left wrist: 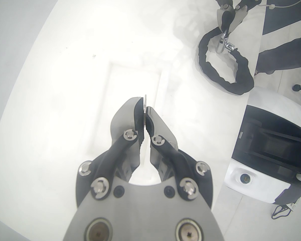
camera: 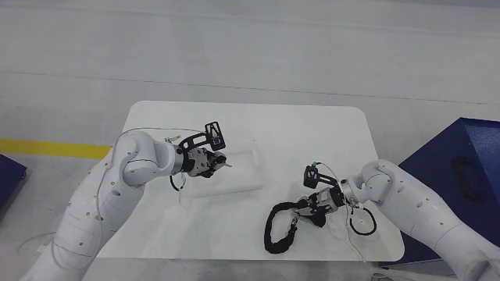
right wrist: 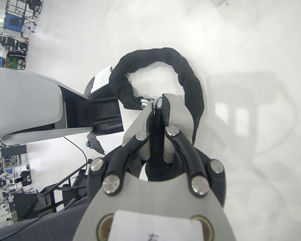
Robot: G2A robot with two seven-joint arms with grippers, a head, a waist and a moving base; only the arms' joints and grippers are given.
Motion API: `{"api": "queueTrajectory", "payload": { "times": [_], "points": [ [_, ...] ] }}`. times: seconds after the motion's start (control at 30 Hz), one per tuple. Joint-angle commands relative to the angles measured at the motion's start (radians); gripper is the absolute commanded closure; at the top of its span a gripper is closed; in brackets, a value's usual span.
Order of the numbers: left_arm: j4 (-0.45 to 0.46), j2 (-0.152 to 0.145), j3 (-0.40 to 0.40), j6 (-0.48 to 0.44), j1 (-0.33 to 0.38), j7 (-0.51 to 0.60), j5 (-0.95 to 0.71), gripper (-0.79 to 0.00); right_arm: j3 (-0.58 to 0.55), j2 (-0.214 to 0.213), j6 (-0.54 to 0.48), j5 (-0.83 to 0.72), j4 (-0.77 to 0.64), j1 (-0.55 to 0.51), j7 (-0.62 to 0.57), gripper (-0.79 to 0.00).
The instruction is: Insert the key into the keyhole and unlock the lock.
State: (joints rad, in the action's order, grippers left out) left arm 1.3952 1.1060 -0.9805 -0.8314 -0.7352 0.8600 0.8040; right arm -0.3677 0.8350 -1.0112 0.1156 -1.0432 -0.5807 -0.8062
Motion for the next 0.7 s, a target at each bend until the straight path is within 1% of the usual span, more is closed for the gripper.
{"api": "queueTrajectory", "payload": {
  "times": [0.0, 0.07, 0.13, 0.23, 0.3, 0.4, 0.53, 0.67],
  "points": [
    [0.0, 0.0, 0.0, 0.0, 0.0, 0.0, 0.0, 0.0, -0.011, -0.002, -0.001, 0.001, -0.021, -0.006, 0.031, 0.0],
    [0.0, 0.0, 0.0, 0.0, 0.0, 0.0, 0.0, 0.0, -0.037, -0.014, -0.001, -0.037, -0.042, -0.019, 0.074, 0.0],
    [0.0, 0.0, 0.0, 0.0, 0.0, 0.0, 0.0, 0.0, -0.067, -0.035, -0.001, -0.1, -0.062, -0.029, 0.087, 0.0],
    [0.0, 0.0, 0.0, 0.0, 0.0, 0.0, 0.0, 0.0, -0.119, -0.075, -0.001, -0.23, -0.114, -0.054, 0.064, 0.0],
    [0.0, 0.0, 0.0, 0.0, 0.0, 0.0, 0.0, 0.0, -0.158, -0.101, -0.001, -0.328, -0.148, -0.076, 0.028, 0.0],
    [0.0, 0.0, 0.0, 0.0, 0.0, 0.0, 0.0, 0.0, -0.204, -0.129, -0.001, -0.489, -0.186, -0.122, -0.002, 0.0],
    [0.0, 0.0, 0.0, 0.0, 0.0, 0.0, 0.0, 0.0, -0.24, -0.146, -0.001, -0.681, -0.198, -0.174, -0.002, 0.0],
    [0.0, 0.0, 0.0, 0.0, 0.0, 0.0, 0.0, 0.0, -0.258, -0.144, -0.001, -0.885, -0.174, -0.211, -0.002, 0.0]
  ]
}}
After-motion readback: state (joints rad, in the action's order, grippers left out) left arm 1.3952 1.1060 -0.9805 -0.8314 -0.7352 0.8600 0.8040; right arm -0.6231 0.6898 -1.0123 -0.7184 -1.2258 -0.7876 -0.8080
